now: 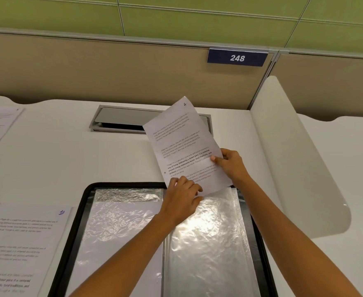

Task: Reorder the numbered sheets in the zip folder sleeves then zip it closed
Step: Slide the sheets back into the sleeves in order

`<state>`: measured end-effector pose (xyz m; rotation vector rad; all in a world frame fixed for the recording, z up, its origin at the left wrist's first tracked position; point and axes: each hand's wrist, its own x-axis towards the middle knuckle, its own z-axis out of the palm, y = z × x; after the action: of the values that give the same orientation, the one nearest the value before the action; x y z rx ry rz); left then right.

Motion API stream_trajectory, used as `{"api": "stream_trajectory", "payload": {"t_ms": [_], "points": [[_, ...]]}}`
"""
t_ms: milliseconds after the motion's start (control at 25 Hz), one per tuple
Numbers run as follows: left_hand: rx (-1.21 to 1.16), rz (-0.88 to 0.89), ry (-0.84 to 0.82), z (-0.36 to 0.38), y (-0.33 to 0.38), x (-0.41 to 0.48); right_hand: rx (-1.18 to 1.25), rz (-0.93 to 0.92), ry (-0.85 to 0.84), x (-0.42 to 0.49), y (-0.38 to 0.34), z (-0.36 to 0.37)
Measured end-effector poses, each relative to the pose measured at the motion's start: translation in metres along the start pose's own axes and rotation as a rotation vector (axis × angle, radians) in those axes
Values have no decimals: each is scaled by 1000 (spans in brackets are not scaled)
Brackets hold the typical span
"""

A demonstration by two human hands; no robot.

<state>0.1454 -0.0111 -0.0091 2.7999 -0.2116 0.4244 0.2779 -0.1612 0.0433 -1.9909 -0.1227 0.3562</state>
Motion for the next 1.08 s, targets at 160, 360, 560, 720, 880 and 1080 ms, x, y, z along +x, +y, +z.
{"api": "stream_trajectory", "payload": {"t_ms": [160,360,560,720,880,1080], "points": [[1,12,-16,4,22,12,49,90,13,-1,1,7],[-21,-19,-71,8,39,19,105,176,13,2,-3,13],[-99,-71,-39,11,54,22,252,308,-53,0,0,22],[-163,-93,2,10,52,20,294,389,-148,-5,6,17],[-234,-106,2,3,49,19,24,437,-345,-4,7,3],[-280,-120,-22,2,47,17,-397,358,-477,1,-1,-14]]}}
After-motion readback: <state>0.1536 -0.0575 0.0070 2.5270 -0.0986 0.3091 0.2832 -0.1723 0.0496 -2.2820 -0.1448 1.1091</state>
